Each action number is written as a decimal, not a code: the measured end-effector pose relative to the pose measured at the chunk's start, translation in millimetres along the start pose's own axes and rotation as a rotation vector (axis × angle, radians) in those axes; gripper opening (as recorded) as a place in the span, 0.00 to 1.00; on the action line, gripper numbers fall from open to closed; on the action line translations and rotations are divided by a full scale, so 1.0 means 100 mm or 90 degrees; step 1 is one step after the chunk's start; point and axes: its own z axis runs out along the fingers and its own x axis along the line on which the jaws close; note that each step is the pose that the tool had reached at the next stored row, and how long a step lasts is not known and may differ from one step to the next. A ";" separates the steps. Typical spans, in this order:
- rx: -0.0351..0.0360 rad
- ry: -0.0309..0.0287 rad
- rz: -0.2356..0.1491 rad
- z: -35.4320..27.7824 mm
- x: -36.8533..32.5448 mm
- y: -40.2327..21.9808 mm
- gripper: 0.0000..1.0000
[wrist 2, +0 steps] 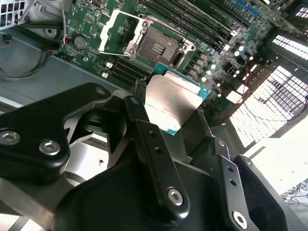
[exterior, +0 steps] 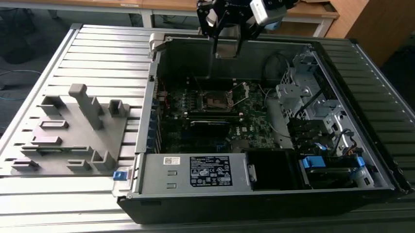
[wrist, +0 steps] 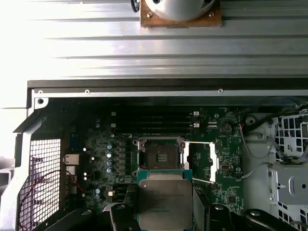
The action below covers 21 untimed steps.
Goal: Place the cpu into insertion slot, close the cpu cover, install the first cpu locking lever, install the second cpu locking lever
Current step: 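Place the cpu into insertion slot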
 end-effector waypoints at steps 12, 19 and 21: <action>0.0002 0.0000 0.000 0.028 -0.001 -0.002 0.54; 0.0002 0.0000 0.000 0.054 -0.001 -0.005 0.54; 0.0002 0.0000 0.000 0.060 -0.001 -0.005 0.54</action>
